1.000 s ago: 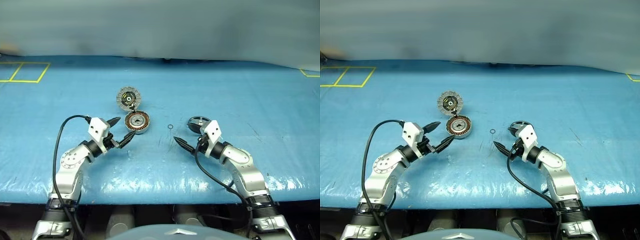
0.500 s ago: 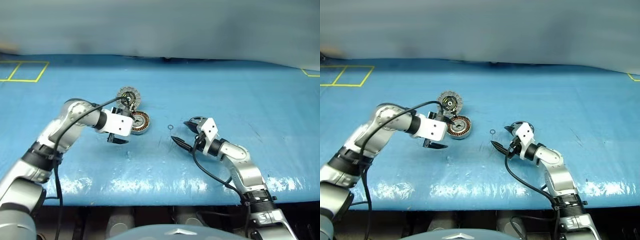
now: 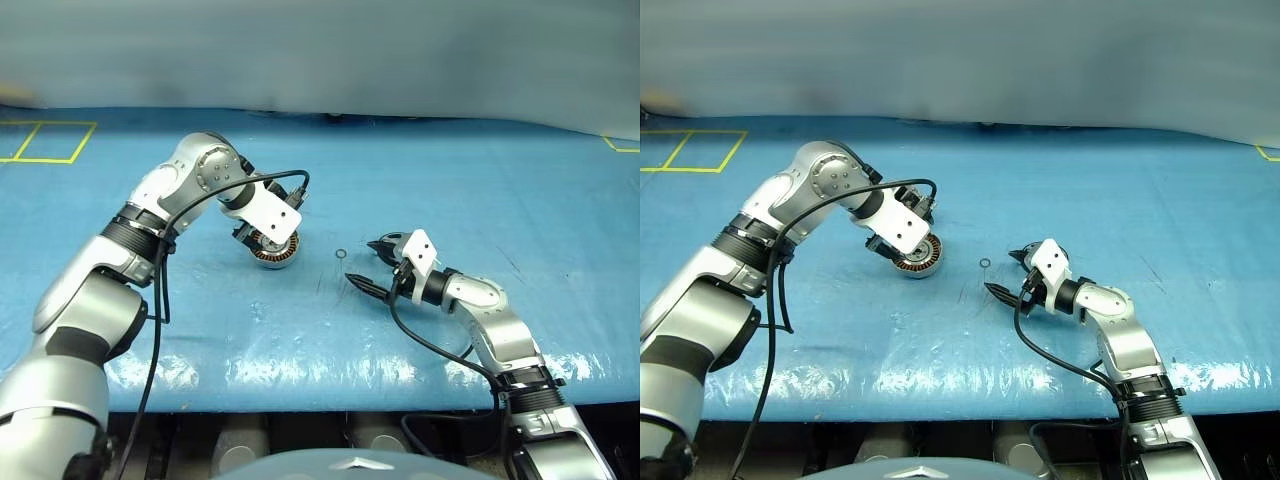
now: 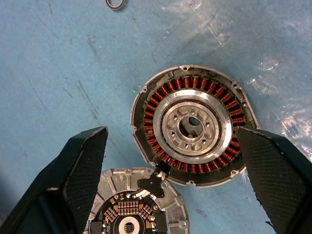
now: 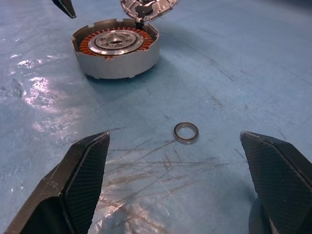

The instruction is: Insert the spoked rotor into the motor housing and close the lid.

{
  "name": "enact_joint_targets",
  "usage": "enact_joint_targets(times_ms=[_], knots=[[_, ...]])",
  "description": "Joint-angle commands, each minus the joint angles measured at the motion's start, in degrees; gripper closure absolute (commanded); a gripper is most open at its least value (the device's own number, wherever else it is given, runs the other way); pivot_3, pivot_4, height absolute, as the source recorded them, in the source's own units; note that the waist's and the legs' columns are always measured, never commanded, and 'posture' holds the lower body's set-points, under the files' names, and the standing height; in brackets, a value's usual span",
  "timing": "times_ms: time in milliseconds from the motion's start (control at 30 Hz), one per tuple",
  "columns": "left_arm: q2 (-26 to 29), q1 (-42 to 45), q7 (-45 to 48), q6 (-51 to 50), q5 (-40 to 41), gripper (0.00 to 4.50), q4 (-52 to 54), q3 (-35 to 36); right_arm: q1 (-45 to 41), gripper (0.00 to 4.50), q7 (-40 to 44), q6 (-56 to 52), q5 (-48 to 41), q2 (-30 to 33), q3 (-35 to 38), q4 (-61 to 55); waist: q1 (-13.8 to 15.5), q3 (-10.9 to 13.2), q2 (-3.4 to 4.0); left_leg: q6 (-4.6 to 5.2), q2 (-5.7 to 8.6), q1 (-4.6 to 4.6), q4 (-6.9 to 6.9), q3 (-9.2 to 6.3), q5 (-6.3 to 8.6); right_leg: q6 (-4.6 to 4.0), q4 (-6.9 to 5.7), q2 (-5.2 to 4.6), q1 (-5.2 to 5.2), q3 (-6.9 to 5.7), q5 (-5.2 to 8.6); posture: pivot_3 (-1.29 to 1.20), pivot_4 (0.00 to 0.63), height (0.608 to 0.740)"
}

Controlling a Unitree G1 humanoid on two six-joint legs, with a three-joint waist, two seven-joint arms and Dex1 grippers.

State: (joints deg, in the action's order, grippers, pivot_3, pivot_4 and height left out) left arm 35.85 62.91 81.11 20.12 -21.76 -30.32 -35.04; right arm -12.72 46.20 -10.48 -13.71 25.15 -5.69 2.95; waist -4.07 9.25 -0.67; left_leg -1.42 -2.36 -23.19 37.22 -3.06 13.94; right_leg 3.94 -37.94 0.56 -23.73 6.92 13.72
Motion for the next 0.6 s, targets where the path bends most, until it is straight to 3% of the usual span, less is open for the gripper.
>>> enact_joint_targets(times_ms=[33,333,600], knots=[[-1.03,3.33,3.3,2.75,0.31,0.0,-4.25,-0.16,2.14,0.01,-2.02,2.03,-0.6,-2.07,0.77,-3.79,0.19,0.0,0.0,0.0,0.01,-0.01,0.0,-0.01,0.0,0.0,0.0,-0.01,0.0,-0.02,0.0,0.0,0.15,0.74],[-3.7,5.15,7.68,2.75,1.93,0.0,-11.17,1.27,5.98,0.01,-5.95,4.61,0.46,-5.85,0.21,-4.5,0.3,0.01,0.01,0.03,0.05,-0.27,0.33,-0.04,0.02,0.13,-0.03,-0.05,-0.07,-0.04,-0.05,0.0,0.15,0.74],[-2.26,6.21,9.02,4.66,-1.45,0.0,-12.58,-0.21,5.95,0.01,-7.09,6.37,0.83,-6.75,0.88,-3.52,0.17,0.01,0.01,0.03,0.04,-0.26,0.46,-0.08,0.02,0.15,-0.18,-0.03,-0.07,-0.04,-0.04,0.0,0.15,0.74]])
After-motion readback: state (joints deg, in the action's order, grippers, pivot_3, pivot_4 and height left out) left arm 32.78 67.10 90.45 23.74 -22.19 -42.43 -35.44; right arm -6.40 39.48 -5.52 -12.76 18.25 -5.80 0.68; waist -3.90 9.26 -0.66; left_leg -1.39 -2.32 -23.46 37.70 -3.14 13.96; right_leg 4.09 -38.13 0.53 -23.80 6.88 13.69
